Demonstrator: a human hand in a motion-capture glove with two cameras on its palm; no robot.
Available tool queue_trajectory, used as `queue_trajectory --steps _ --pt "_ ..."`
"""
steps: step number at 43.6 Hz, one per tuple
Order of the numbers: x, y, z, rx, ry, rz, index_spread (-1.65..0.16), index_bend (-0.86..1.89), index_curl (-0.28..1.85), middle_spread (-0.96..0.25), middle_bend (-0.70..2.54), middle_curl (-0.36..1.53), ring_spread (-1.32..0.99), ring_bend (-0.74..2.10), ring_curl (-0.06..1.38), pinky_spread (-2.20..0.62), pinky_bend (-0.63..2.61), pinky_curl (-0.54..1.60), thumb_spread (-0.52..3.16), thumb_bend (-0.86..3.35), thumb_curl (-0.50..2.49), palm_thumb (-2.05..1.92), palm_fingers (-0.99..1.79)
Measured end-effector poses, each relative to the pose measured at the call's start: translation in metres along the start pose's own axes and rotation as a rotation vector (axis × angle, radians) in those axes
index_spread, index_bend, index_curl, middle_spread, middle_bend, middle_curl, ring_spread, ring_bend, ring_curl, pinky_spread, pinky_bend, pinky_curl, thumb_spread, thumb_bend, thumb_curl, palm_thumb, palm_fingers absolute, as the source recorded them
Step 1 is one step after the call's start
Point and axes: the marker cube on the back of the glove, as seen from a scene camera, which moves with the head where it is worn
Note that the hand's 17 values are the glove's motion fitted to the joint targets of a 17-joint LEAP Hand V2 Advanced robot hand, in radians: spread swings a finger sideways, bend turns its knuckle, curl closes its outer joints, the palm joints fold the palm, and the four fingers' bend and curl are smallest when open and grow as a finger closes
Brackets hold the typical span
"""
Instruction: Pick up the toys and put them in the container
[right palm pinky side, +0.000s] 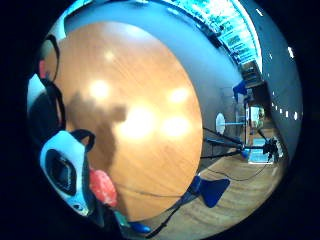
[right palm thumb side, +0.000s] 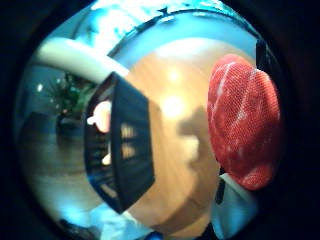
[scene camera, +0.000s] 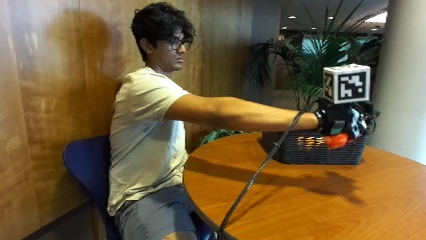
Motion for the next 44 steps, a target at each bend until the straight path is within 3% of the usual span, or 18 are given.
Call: queue_trajectory --steps 18,31,44 --pt "-0.098 0.052 -0.112 0.058 -0.092 -0.136 -0.58 0.68 1.03 -0.48 1.24 0.9 -0.42 1.62 0.74 -0.41 1.48 0.62 0.73 0.24 0.98 0.8 0.77" --pt "-0.194 0.066 -0.127 0.046 -0.104 -0.261 -0.61 0.72 1.23 -0.49 1.25 1.03 -0.42 1.69 0.76 -0.4 1.58 0.66 0.66 0.22 1.08 0.74 0.65" --pt "-0.26 0.044 -0.119 0.072 -0.158 -0.265 -0.61 0.71 1.34 -0.49 1.2 1.11 -0.42 1.7 0.77 -0.39 1.64 0.68 0.61 0.21 1.17 0.71 0.54"
